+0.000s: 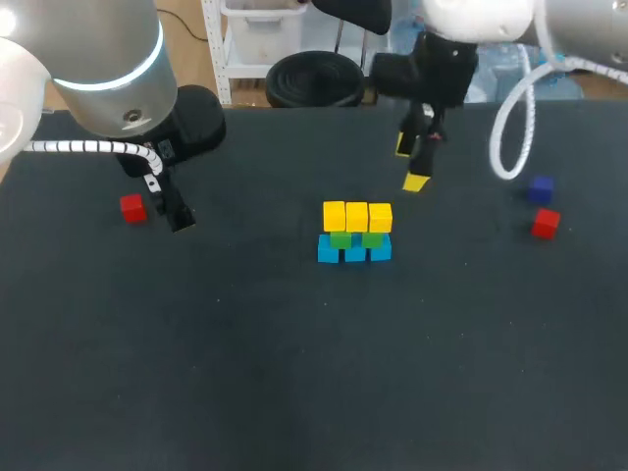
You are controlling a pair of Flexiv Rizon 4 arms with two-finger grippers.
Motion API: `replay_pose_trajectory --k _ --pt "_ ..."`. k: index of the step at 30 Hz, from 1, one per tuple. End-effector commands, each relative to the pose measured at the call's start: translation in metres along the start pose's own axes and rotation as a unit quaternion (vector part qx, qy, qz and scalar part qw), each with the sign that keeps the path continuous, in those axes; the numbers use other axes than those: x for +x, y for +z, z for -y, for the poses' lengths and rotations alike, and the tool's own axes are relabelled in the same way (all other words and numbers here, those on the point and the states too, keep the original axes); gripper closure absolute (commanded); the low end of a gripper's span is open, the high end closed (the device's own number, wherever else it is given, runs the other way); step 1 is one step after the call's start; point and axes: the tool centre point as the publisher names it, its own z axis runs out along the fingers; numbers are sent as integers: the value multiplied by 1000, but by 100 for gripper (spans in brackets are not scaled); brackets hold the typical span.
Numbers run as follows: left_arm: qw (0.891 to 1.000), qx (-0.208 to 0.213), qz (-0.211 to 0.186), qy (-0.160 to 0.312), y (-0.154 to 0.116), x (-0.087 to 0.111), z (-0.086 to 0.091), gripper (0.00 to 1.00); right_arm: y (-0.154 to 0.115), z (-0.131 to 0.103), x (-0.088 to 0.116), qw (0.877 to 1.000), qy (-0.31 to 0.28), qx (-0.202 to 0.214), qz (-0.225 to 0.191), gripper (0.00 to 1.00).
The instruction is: Place the blue cubes, place green cubes on the blue cubes, place the yellow cubes on the green cubes, then place the red cubes on the yellow cubes, and place purple cube on the red cubes.
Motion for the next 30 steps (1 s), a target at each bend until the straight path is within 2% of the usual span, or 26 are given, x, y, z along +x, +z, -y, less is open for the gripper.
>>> replay_pose_trajectory --k 1,7,17,24,30 --pt "1000 1 1 1 0 1 -1 0 -12 -11 14 998 0 68 -12 0" --pt "1000 1 1 1 0 1 -1 0 -25 -2 41 993 25 100 -53 0" --pt "1000 1 1 1 0 1 -1 0 -18 6 71 991 60 107 -57 0" --pt "1000 1 1 1 0 1 -1 0 -19 8 94 987 89 114 -74 0" --pt "1000 1 1 1 0 1 -1 0 -21 9 104 986 96 114 -80 0"
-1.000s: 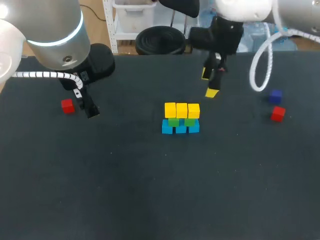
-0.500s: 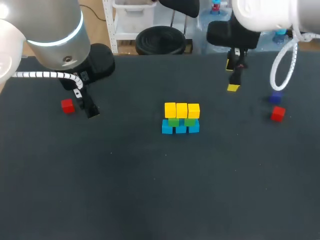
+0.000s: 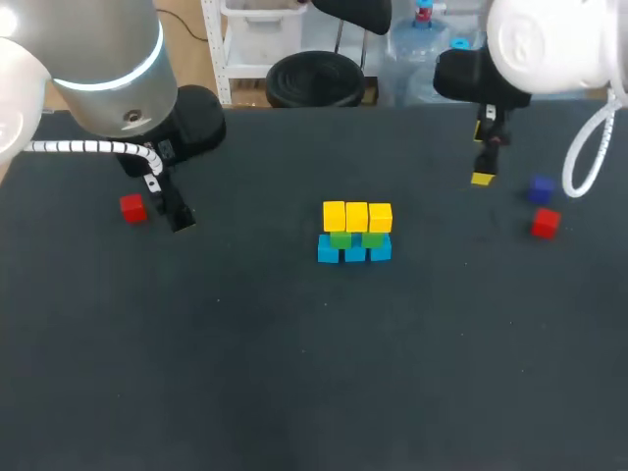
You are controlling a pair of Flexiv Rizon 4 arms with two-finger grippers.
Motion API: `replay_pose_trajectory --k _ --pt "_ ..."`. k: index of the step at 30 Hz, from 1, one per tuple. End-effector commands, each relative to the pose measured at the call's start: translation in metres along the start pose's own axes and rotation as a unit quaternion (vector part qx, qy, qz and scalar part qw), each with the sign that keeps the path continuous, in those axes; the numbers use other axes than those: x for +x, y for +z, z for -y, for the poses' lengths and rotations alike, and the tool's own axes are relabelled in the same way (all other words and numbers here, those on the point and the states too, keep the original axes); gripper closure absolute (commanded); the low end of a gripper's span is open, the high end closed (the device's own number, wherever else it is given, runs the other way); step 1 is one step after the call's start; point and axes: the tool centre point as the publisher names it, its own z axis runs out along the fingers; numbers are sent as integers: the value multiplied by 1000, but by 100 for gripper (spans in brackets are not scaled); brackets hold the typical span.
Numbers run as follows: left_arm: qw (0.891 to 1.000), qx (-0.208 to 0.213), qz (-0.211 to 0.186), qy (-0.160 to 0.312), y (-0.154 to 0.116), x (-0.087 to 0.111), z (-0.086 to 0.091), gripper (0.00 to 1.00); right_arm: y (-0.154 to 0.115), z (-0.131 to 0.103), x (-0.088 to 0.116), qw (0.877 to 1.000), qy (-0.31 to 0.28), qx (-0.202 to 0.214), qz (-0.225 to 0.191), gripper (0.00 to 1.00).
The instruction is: Place the blue cubes, place green cubes on the blue cubes, place the yellow cubes on the green cubes, then place the red cubes on the yellow cubes, and place purple cube on the red cubes.
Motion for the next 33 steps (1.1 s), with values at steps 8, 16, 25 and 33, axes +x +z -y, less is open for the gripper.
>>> replay_pose_trajectory --k 8,16,25,33 --pt "1000 1 1 1 0 1 -1 0 16 -12 23 999 38 -6 -9 0" --pt "1000 1 1 1 0 1 -1 0 30 -20 49 997 74 -4 11 0" --pt "1000 1 1 1 0 1 -1 0 31 -20 85 995 86 14 40 0" --pt "1000 1 1 1 0 1 -1 0 22 -22 101 994 106 27 28 0"
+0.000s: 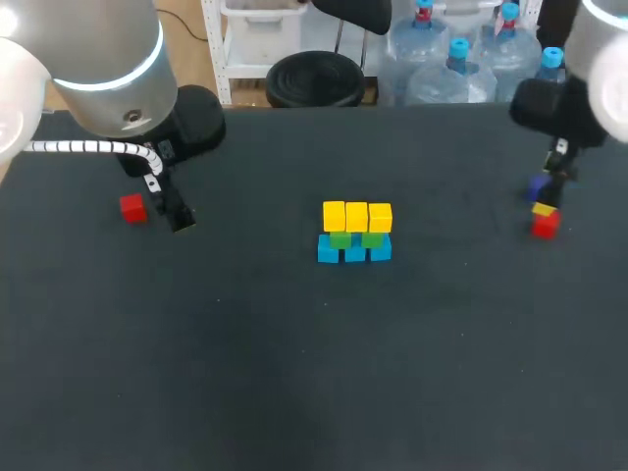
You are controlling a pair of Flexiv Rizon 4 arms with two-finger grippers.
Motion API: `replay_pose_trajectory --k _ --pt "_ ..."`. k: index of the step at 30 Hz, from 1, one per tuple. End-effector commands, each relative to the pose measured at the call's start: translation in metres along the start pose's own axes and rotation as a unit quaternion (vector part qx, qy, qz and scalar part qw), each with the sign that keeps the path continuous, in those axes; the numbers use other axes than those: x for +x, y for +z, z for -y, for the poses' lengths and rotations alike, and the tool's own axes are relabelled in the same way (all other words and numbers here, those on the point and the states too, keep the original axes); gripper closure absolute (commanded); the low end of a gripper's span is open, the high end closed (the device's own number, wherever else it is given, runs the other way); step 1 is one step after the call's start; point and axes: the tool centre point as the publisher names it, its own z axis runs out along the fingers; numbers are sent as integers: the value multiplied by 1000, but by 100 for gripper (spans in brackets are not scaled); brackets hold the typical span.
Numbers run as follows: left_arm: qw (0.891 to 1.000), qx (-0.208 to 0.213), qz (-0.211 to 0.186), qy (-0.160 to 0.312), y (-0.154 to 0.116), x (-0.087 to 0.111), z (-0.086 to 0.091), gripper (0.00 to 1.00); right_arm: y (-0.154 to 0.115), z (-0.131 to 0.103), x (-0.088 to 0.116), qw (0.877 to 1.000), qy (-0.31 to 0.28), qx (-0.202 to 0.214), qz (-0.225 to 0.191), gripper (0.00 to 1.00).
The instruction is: Place the blue cubes, place green cubes on the blue cubes, place the yellow cubes on the green cubes, then place the red cubes on the yellow cubes, and place purple cube on the red cubes.
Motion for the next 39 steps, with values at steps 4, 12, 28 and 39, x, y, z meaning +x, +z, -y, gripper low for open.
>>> replay_pose_trajectory --k 4,12,28,39 --pt "1000 1 1 1 0 1 -1 0 -17 -8 8 999 14 36 4 0" --pt "1000 1 1 1 0 1 -1 0 -17 -8 8 999 14 36 4 0" --pt "1000 1 1 1 0 1 -1 0 2 -9 18 1000 4 21 -17 0" --pt "1000 1 1 1 0 1 -1 0 35 -22 21 994 -105 -7 -39 0"
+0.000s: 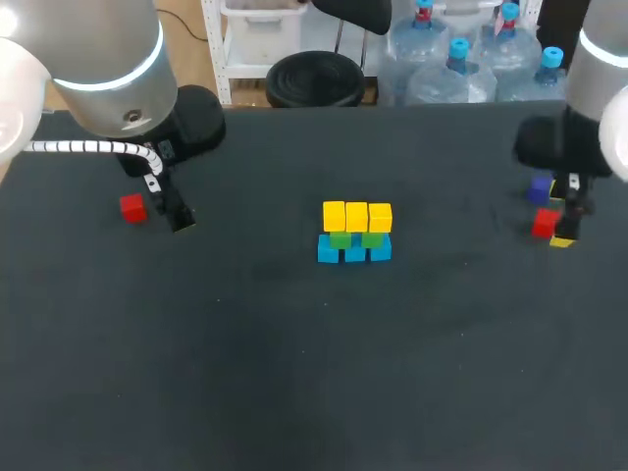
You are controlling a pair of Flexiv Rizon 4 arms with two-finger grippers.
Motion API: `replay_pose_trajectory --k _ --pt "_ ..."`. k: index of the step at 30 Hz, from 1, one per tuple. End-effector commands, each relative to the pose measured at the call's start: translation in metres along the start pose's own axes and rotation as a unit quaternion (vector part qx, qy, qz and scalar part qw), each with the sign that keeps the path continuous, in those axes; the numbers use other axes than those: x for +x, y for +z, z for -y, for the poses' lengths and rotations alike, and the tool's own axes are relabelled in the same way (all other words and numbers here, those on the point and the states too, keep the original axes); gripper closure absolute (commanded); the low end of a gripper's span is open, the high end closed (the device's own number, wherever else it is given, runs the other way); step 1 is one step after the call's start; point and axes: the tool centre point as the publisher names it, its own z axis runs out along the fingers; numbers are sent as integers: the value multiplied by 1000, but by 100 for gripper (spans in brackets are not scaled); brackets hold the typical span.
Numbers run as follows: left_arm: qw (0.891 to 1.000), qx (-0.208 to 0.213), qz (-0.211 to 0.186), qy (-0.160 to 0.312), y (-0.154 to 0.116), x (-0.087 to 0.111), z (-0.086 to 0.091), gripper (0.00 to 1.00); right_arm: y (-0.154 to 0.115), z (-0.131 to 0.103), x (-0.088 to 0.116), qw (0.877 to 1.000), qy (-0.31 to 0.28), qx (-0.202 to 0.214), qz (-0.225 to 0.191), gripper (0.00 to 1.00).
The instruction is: Place the blue cubes, place green cubes on the blue cubes, place the yellow cubes on the green cubes, then place the red cubes on the yellow cubes, and place purple cube on the red cubes.
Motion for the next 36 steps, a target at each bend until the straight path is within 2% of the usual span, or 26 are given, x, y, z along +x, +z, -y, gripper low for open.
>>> replay_pose_trajectory --k 1,5,14,29,36 --pt "1000 1 1 1 0 1 -1 0 11 3 -2 1000 -7 -7 3 0" --pt "1000 1 1 1 0 1 -1 0 21 3 2 1000 -9 -3 -3 0" --pt "1000 1 1 1 0 1 -1 0 34 14 17 999 43 -4 -10 0" --pt "1000 1 1 1 0 1 -1 0 44 28 3 997 64 30 -11 0" --pt "1000 1 1 1 0 1 -1 0 49 39 9 996 83 25 -10 0"
